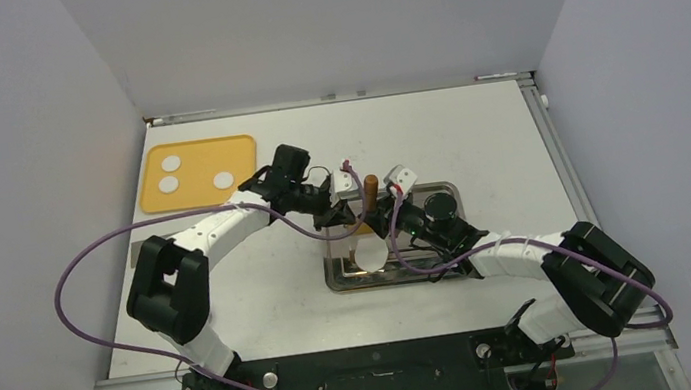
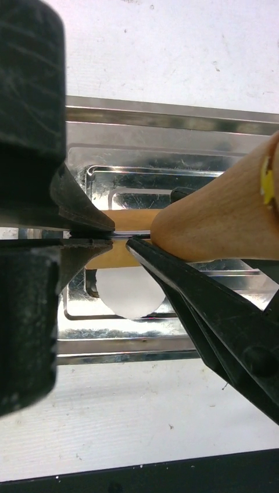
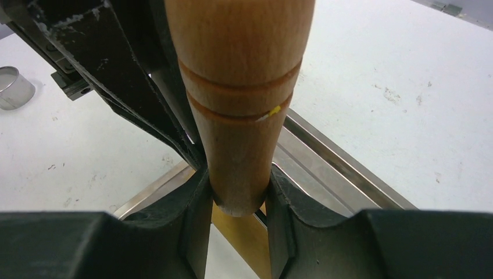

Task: Roll out the dumpling wrappers from the dough
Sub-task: Flatten out the dough on the work surface.

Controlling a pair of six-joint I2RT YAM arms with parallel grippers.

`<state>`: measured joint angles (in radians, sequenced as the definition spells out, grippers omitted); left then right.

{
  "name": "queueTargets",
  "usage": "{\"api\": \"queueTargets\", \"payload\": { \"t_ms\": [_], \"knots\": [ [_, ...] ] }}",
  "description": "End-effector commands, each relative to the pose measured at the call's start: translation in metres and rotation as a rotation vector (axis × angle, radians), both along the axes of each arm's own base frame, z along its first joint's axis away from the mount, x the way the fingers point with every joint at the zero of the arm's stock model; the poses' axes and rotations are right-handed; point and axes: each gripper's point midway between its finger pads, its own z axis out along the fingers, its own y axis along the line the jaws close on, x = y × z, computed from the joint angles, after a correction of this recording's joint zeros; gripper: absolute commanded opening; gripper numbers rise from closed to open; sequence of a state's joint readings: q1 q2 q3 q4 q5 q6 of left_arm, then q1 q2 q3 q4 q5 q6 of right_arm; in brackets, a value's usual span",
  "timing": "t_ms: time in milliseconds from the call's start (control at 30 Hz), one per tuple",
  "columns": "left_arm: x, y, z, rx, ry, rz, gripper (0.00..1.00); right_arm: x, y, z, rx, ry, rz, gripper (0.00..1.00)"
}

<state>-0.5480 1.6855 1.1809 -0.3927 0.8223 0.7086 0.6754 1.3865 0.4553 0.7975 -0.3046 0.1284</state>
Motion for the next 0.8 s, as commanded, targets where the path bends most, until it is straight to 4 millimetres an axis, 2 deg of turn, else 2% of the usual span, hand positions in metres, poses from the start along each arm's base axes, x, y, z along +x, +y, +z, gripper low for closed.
{"api": "queueTargets", "payload": {
  "t_ms": [0, 167, 233, 267, 333, 500, 633, 767],
  "knots": [
    [0.01, 0.001, -0.012, -0.003, -0.043, 0.058, 0.0, 0.005, 0.01, 0.025, 0.107, -0.061, 0.003, 0.08],
    [0.015, 0.003, -0.043, 0.076, -0.161, 0.107, 0.0, 0.015, 0.015, -0.005, 0.092, -0.013, -0.041, 0.1],
    [0.016, 0.002, -0.046, 0.078, -0.183, 0.117, 0.0, 0.018, 0.022, -0.011, 0.077, 0.004, -0.042, 0.2],
    [0.015, 0.002, -0.046, 0.076, -0.19, 0.119, 0.0, 0.019, 0.026, -0.012, 0.069, 0.008, -0.038, 0.28],
    [0.013, 0.001, -0.047, 0.069, -0.203, 0.122, 0.0, 0.021, 0.034, -0.008, 0.07, 0.004, -0.032, 0.45],
    [0.006, 0.001, -0.049, 0.072, -0.186, 0.112, 0.0, 0.031, 0.027, 0.012, 0.105, -0.035, -0.156, 0.63],
    [0.003, 0.001, -0.05, 0.068, -0.169, 0.112, 0.0, 0.046, 0.012, 0.032, 0.157, -0.033, -0.313, 0.64],
    [0.002, -0.001, -0.048, 0.058, -0.158, 0.11, 0.0, 0.046, 0.022, 0.044, 0.163, -0.073, -0.351, 0.64]
  ]
}}
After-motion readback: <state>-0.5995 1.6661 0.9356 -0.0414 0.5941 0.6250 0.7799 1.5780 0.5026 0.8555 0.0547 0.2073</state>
